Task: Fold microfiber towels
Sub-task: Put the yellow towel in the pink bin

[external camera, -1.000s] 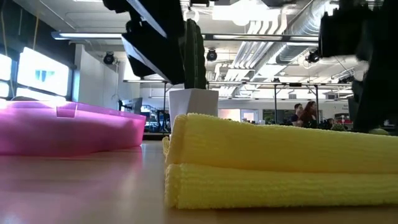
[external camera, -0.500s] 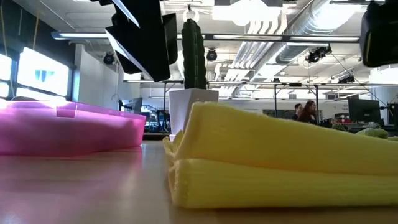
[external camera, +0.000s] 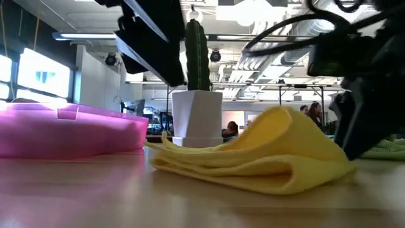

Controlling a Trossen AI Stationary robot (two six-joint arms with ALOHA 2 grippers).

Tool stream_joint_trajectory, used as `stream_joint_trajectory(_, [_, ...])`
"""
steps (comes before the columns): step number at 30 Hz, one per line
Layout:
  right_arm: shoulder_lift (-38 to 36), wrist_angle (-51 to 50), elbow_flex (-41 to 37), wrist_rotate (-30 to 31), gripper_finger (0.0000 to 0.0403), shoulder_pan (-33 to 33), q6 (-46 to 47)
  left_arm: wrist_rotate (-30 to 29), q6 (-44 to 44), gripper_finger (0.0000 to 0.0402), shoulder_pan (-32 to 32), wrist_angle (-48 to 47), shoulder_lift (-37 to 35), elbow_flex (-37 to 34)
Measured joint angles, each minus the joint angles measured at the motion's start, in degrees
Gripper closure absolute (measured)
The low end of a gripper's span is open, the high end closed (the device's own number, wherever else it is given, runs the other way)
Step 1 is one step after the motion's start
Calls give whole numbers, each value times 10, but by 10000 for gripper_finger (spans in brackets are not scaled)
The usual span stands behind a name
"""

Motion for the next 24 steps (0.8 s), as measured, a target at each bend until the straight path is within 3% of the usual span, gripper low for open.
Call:
stream_joint_trajectory(6, [-95, -144, 46, 0, 215, 2, -26, -45, -13, 218, 5, -5, 0, 0])
stream_joint_trajectory(13, [-238, -162, -8, 22, 215, 6, -80, -28, -12, 218, 17, -9, 0, 0])
stream_joint_trajectory(16, [-301, -128, -66, 30, 215, -7, -68, -18, -13, 218, 21, -9, 0, 0])
stream_joint_trajectory(24, [-435, 76, -221, 19, 215, -11, -85, -14, -17, 218, 31, -7, 0, 0])
